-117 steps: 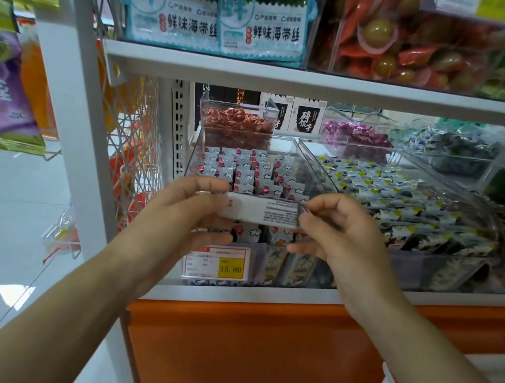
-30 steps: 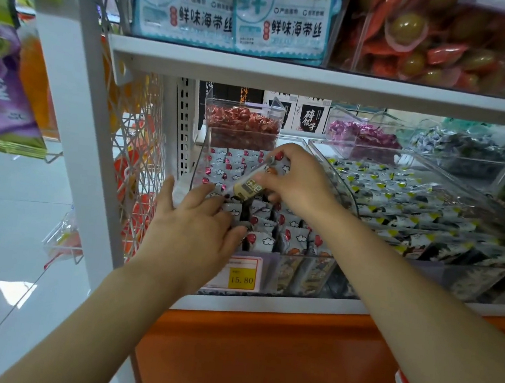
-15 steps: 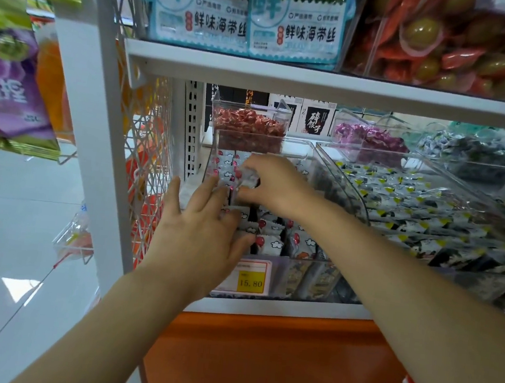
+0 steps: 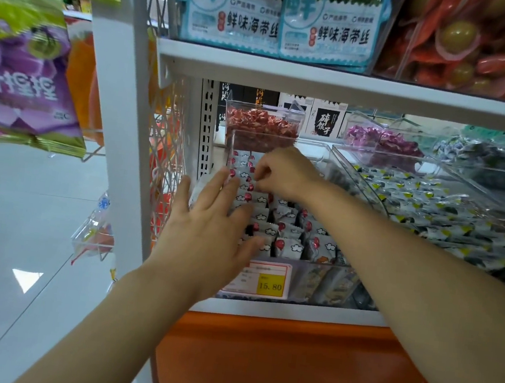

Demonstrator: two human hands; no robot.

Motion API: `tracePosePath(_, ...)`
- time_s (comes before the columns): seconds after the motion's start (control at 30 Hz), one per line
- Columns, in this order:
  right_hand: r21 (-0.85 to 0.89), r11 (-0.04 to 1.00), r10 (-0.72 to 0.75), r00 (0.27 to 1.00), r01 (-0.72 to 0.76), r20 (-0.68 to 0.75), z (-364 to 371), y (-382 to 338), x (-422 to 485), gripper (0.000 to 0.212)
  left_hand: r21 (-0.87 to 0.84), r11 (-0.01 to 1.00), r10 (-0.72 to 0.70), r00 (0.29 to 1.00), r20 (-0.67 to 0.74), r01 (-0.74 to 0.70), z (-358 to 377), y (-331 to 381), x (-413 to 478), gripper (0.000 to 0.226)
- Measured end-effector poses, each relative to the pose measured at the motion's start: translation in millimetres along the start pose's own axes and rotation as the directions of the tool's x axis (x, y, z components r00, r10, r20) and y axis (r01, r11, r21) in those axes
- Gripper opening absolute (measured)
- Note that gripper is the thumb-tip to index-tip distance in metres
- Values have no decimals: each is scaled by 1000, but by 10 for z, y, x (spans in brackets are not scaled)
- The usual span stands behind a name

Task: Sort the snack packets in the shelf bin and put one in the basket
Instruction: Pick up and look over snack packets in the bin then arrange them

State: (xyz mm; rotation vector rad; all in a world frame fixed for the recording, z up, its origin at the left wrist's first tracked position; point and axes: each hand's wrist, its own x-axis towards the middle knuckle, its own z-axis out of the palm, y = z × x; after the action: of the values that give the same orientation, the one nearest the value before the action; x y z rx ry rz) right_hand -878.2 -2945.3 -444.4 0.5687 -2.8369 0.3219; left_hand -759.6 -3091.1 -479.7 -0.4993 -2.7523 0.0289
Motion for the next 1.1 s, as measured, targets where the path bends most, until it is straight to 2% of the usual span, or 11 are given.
tracePosePath(0.07,-105,994,2,999,2,43,41,-14,39,13,-11,1000,1,1000,5,-1,-3,2,2,73)
tracePosePath(0.13,-85,996,-3,1000,4,12,28,-22,45,6,-20,1000,-1,1000,2,1,-13,5,-1,72)
tracePosePath(0.27,271,963,41,985,6,-170,-132,-24,-77,6,-51,999,-14,999,-45,11,-56,-13,4,63)
tracePosePath(0.33,387,922,100,949,25,-298,-238,-26,-229,9,-91,996,-12,989,-145,-1,-87,-10,7,51)
tracePosePath(0.43,485,871,172,875,80,-453,-346,-20,-549,13,-264,964,-70,946,-317,-17,-140,38,7,40)
tracePosePath(0.5,572,814,238,840,101,-488,-378,-11,-799,17,-429,903,-146,936,-320,-6,-158,97,17,42)
tracePosePath(0.6,731,675,344,836,96,-428,-376,14,-1160,19,-661,750,-228,952,-206,36,-150,181,25,48)
tracePosePath(0.73,966,243,458,868,86,-192,-321,32,-1501,10,-834,543,-255,966,-52,99,-135,282,-6,43)
tracePosePath(0.8,989,119,463,876,86,-132,-305,42,-1582,8,-907,402,-267,964,14,125,-139,327,-24,37)
tracePosePath(0.97,999,5,458,887,51,-47,-311,76,-1665,7,-980,-49,-300,933,200,195,-180,370,-44,19)
tracePosePath(1.1,997,-72,476,879,0,34,-260,91,-1686,10,-932,-305,-263,923,280,196,-193,364,-35,26)
